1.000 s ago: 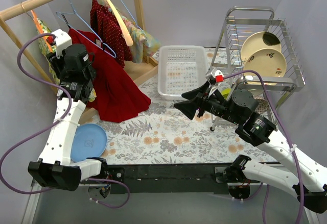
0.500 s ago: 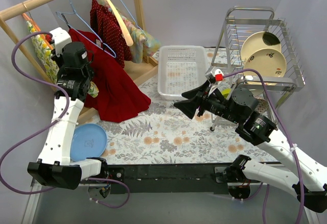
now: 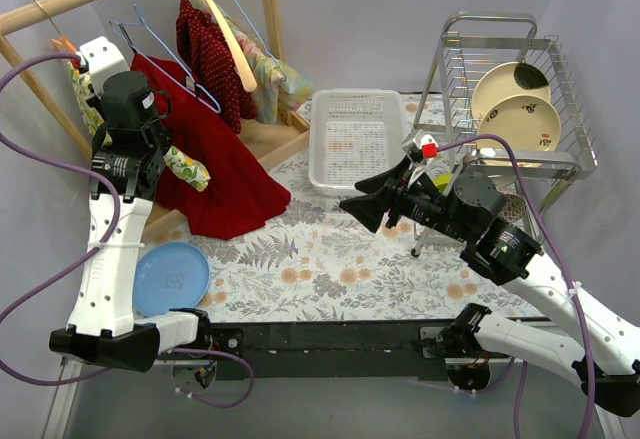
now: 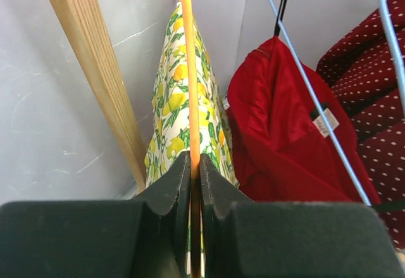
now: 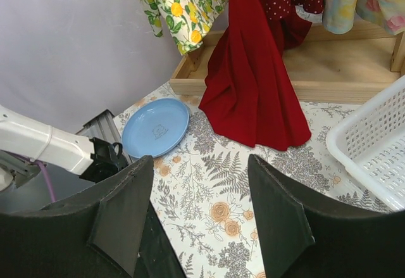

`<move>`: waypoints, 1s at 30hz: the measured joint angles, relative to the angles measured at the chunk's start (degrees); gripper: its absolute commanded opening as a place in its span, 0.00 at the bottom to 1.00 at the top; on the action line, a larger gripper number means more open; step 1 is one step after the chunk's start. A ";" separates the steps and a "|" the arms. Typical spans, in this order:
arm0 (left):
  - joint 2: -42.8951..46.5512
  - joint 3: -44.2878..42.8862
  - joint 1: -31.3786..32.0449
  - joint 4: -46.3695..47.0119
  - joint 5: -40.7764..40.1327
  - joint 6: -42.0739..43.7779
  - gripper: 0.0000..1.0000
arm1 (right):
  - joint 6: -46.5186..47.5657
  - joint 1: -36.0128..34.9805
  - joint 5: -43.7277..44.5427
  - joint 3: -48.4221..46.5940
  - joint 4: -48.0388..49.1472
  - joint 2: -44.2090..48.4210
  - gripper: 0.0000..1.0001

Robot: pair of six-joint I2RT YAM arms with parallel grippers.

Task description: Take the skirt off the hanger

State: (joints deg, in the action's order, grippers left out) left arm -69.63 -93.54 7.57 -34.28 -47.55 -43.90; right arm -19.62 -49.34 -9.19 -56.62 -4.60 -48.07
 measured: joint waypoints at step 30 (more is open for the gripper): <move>3.87 -5.40 -0.28 4.87 11.32 5.53 0.00 | -0.31 0.00 -1.81 -1.25 1.38 -5.90 0.69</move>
State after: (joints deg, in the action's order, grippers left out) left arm -65.76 -98.94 7.29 -29.41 -36.23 -38.37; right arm -19.92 -49.34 -11.00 -57.87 -3.22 -53.98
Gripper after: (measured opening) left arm 0.053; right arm 0.687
